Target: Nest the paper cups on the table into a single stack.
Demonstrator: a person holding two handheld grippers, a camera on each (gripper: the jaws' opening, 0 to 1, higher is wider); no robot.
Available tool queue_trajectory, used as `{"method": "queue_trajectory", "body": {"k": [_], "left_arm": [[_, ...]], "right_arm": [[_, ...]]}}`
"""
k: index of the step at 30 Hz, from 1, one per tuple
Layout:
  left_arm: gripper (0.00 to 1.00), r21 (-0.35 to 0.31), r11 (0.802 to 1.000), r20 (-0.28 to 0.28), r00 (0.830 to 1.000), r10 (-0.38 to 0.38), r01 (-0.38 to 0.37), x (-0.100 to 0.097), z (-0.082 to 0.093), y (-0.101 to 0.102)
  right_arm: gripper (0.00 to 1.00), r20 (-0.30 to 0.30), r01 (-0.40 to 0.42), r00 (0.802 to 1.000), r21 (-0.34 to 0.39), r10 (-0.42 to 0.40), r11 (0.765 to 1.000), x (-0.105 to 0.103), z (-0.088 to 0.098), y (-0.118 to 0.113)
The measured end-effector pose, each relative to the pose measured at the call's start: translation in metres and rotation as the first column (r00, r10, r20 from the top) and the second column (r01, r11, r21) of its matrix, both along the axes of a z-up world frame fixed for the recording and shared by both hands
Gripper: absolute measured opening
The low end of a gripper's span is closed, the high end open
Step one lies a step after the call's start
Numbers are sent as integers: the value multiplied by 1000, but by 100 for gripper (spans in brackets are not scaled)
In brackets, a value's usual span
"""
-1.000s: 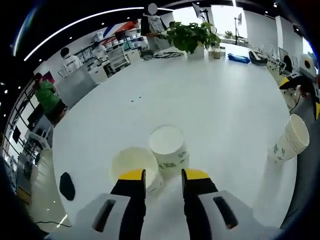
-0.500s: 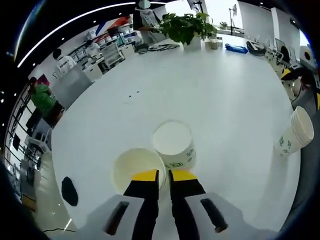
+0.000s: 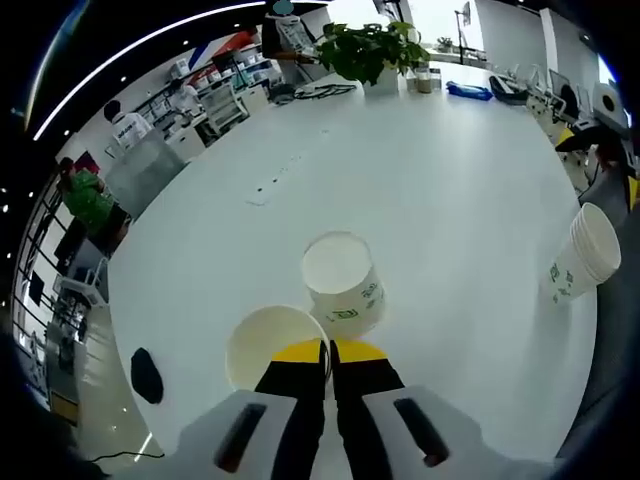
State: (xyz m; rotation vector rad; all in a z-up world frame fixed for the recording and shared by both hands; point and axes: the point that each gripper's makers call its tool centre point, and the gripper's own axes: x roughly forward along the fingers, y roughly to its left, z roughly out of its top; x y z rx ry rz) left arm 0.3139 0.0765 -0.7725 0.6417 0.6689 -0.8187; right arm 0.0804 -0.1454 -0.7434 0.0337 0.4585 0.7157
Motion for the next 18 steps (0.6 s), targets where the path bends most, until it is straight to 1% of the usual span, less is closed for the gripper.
{"method": "queue_trajectory", "body": {"k": [3, 6, 7, 9, 12, 16, 17, 18], "left_arm": [[0, -14, 1000, 8, 1000, 3, -3, -6, 7, 0], [0, -62, 998, 10, 1000, 15, -15, -16, 18, -1], [0, -66, 998, 15, 1000, 14, -13, -22, 23, -2], [0, -65, 998, 22, 1000, 10, -8, -28, 21, -2], [0, -70, 998, 29, 1000, 2, 0, -42, 30, -3], [0, -83, 997, 42, 999, -5, 8, -48, 36, 1], [0, -89, 996, 46, 999, -6, 10, -51, 39, 2], [0, -96, 995, 51, 999, -10, 14, -56, 45, 0]], "right_arm": [[89, 10, 2, 1000, 2, -2, 1000, 0, 2, 0], [90, 22, 2, 1000, 2, -2, 1000, 1, 5, 0], [90, 27, 1, 1000, 2, -1, 1000, 1, 5, 0], [90, 31, 1, 1000, 5, -1, 1000, 1, 6, 0], [91, 36, -5, 999, 7, 4, 1000, 0, 8, 1], [91, 41, -13, 999, 2, 12, 1000, -1, 8, 2], [91, 44, -15, 999, 2, 15, 1000, -1, 8, 3], [92, 45, -17, 999, 1, 17, 1000, -1, 8, 3]]}}
